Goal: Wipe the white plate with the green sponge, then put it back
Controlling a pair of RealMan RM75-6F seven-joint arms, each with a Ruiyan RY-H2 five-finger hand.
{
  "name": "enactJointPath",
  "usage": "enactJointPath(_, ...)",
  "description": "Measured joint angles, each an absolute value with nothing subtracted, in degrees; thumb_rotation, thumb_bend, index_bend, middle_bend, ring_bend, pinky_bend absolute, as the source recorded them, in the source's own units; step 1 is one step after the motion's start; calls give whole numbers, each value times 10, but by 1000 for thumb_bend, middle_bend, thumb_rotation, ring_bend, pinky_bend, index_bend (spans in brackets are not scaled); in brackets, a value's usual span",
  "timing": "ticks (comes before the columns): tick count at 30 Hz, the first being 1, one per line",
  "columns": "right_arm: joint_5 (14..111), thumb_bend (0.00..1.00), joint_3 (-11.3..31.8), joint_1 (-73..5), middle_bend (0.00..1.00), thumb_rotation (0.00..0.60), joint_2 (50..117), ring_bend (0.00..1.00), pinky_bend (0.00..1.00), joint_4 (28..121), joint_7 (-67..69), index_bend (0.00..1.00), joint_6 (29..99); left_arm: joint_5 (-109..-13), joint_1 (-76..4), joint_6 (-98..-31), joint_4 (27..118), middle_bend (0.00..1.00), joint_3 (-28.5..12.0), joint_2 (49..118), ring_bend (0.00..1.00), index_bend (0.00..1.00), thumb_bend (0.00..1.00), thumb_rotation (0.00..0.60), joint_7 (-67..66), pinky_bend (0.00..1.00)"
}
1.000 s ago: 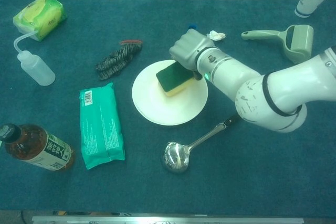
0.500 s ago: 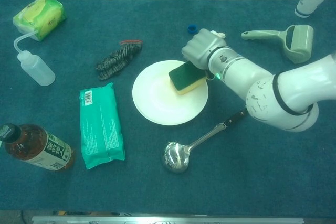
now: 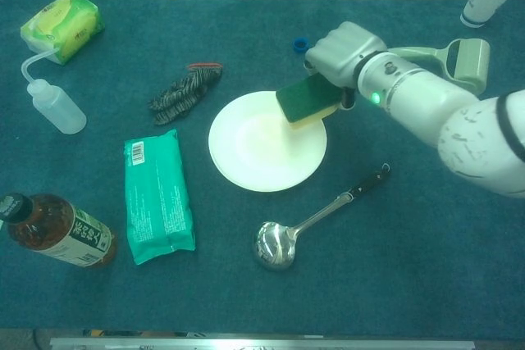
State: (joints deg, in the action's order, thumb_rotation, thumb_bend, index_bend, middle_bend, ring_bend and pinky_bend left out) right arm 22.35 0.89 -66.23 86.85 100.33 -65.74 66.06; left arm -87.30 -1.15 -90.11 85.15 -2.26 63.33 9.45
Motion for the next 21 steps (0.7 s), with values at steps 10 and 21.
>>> enactJointPath(10, 287, 254, -33, -592, 392, 600, 797, 347, 612, 1059, -579, 510, 678, -875, -16, -896, 852, 155, -23, 637, 89, 172, 469, 600, 91, 133)
enactJointPath(21, 324, 116, -59, -544, 214, 600, 784, 185, 515, 1032, -513, 122, 631, -875, -19, -890, 856, 155, -21, 640, 89, 172, 469, 600, 85, 133)
